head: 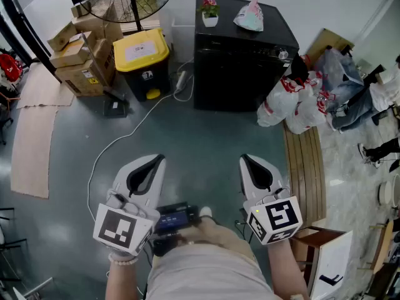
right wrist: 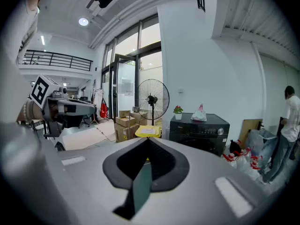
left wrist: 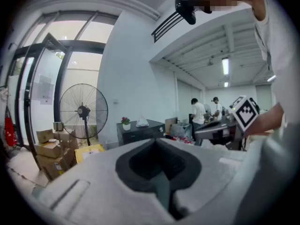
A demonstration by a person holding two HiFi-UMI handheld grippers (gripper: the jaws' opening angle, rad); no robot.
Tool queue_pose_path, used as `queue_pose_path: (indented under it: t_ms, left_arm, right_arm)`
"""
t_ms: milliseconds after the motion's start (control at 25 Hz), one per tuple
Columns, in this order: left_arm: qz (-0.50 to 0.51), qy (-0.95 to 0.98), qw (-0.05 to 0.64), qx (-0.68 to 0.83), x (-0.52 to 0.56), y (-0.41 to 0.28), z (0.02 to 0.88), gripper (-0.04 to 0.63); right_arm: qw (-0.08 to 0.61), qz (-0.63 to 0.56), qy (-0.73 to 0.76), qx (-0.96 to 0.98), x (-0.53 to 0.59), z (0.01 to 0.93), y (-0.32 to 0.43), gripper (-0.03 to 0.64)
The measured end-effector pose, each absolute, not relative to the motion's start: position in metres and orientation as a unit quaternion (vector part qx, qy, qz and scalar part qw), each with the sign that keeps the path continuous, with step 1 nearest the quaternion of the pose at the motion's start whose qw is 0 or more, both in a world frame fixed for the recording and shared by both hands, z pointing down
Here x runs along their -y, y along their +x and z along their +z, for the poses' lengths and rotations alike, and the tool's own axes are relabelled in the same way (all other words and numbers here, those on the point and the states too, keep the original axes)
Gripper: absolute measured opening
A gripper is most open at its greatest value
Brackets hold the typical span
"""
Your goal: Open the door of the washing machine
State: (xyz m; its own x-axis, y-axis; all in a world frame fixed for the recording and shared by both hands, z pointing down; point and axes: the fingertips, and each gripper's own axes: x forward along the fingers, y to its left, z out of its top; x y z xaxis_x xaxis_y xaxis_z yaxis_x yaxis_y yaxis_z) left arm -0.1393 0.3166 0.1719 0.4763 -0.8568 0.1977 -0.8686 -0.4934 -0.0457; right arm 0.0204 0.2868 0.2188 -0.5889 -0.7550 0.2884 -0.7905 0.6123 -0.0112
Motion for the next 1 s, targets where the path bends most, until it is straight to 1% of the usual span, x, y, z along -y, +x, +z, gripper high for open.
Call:
queue_pose_path:
  t_ms: [400,680,880,920,1000]
  left_arm:
    - [0.095,0.859,0.028,0.502,-0.316,-0.141,0.17,-0.005]
    - [0.094,0.858,0.033,0.503,-0.315,-0.138,0.172,-0.003]
    - [0.093,0.858,0.036,0.504,-0.313,-0.134,0.172,-0.003]
    - [0.094,0.858,0.038,0.503,-0.312,-0.133,0.173,-0.003]
    - [0.094,0.858,0.04,0.503,-0.312,-0.132,0.174,0.009]
  right_arm:
    - [0.127,0.07,0.43,0.891,-0.286,0.219,0.017,0.005]
    - [0.085,0.101,0.432,0.892,-0.285,0.212,0.021,0.005]
    - [0.09,0.105,0.439,0.888,-0.282,0.216,0.026,0.008]
    - [0.09,0.107,0.441,0.887,-0.281,0.217,0.027,0.012]
    - [0.089,0.11,0.442,0.886,-0.281,0.217,0.028,0.056]
